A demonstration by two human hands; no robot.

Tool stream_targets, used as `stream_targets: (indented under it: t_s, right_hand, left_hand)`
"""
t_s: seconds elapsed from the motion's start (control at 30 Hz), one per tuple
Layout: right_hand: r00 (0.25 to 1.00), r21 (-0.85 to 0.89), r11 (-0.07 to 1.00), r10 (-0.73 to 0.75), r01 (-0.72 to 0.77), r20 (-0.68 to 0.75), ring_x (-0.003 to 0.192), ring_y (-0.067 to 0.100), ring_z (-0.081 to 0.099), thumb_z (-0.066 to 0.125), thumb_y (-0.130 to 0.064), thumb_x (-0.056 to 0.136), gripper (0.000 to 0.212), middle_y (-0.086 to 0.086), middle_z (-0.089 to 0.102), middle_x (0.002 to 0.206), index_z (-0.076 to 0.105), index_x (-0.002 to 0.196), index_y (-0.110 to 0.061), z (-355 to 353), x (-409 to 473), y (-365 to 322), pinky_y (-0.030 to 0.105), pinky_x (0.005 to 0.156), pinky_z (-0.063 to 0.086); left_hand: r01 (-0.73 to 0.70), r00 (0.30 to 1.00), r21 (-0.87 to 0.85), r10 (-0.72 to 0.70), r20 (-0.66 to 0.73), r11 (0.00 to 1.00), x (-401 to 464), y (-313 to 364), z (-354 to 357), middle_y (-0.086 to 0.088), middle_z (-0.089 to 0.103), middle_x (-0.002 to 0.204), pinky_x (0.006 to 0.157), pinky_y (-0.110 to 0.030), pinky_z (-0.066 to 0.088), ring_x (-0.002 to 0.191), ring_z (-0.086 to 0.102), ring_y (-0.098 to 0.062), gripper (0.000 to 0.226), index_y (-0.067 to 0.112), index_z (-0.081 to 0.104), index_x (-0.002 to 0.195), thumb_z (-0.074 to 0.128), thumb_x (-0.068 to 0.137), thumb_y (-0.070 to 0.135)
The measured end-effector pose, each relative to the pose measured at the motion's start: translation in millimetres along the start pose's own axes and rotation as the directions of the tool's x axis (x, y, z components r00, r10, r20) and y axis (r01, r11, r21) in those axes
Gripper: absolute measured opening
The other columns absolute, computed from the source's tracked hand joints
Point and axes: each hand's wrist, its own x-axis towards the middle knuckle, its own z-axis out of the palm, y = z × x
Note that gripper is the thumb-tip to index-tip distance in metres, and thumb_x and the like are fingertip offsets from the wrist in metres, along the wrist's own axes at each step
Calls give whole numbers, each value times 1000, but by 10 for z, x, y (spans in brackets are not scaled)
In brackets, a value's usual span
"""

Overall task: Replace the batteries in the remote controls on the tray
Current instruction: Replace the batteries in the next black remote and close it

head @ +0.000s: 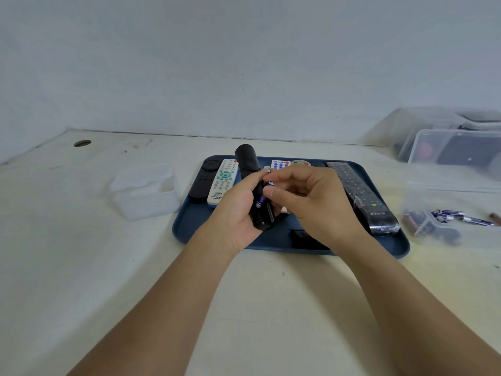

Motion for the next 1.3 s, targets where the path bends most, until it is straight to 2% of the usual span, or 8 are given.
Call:
stream_targets:
  t_s: [0.13, 0.47, 0.67, 0.83, 0.93, 1.03, 1.17, 1.3]
  right_hand:
    - [1000, 16, 1000, 1, -1, -8, 59, 4, 62, 66, -1, 92, 16, -1, 73, 71, 78, 95, -11, 19, -12, -13, 14, 58, 49]
    - [993, -104, 993, -65, 55, -99, 73, 15, 72, 71, -6, 89, 11, -2, 75, 76, 77, 90, -15, 130, -57, 13, 34, 72, 61]
    - [991, -270, 956, -128, 114, -36, 75, 10, 69, 71, -7, 88, 11, -5, 75, 80, 79, 91, -14, 208, -84, 21, 22, 73, 55]
    - [959, -408, 873, -284, 267, 20, 90, -2, 55, 72, -13, 89, 18, -3, 59, 97, 79, 106, -14, 278, -117, 79, 8, 78, 41]
    - [942, -523, 785, -307, 331, 136, 106, 13, 54, 63, -30, 95, 32, -2, 54, 114, 71, 122, -15, 334, -156, 121, 25, 88, 48]
    - [928, -628, 683, -292, 372, 231, 118, 16, 49, 54, -45, 96, 45, -5, 50, 133, 63, 134, -24, 329, -182, 104, 34, 96, 48]
    - [985, -237, 959, -171, 158, -36, 116, 6, 56, 62, -41, 95, 39, -16, 60, 125, 62, 132, -31, 211, -100, 26, 21, 92, 47]
    - [989, -36, 999, -38, 33, -143, 96, 11, 68, 61, -32, 98, 34, -9, 66, 115, 60, 132, -28, 9, 57, 55, 30, 82, 55]
  left_hand:
    - [2, 1000, 0, -2, -30, 1000, 8, -17, 12, -5, 69, 76, 77, -32, 51, 70, 66, -17, 20, 8, 66, 88, 56, 100, 19]
    - [11, 999, -14, -11, -37, 1000, -7, -3, 9, -10, 74, 87, 103, -40, 49, 88, 71, -25, 19, 9, 68, 92, 57, 100, 22]
    - [30, 995, -54, -35, -94, 998, -22, 8, 26, -4, 72, 69, 57, -29, 60, 61, 73, -18, 17, 13, 69, 91, 59, 99, 24]
    - [-1, 997, -164, -12, -76, 987, 21, 101, -42, 0, 64, 72, 75, -29, 59, 70, 63, -12, 16, 12, 67, 92, 60, 99, 24]
    - [-32, 995, -172, 16, -95, 985, 35, 154, -108, 1, 65, 71, 57, -28, 59, 62, 63, -12, 13, 13, 68, 93, 61, 99, 23]
    - [-105, 992, -154, 93, -85, 982, 34, 211, -161, 2, 63, 74, 57, -24, 53, 56, 58, -10, 16, 13, 66, 93, 58, 101, 24]
    - [-127, 991, -170, 132, 17, 977, -17, 271, -108, 0, 59, 76, 61, -20, 43, 64, 54, -9, 16, 11, 65, 93, 56, 100, 22]
    - [-25, 990, -20, 27, 141, 1000, -46, 135, -26, -2, 61, 84, 48, -19, 44, 67, 56, -11, 16, 9, 65, 107, 61, 97, 21]
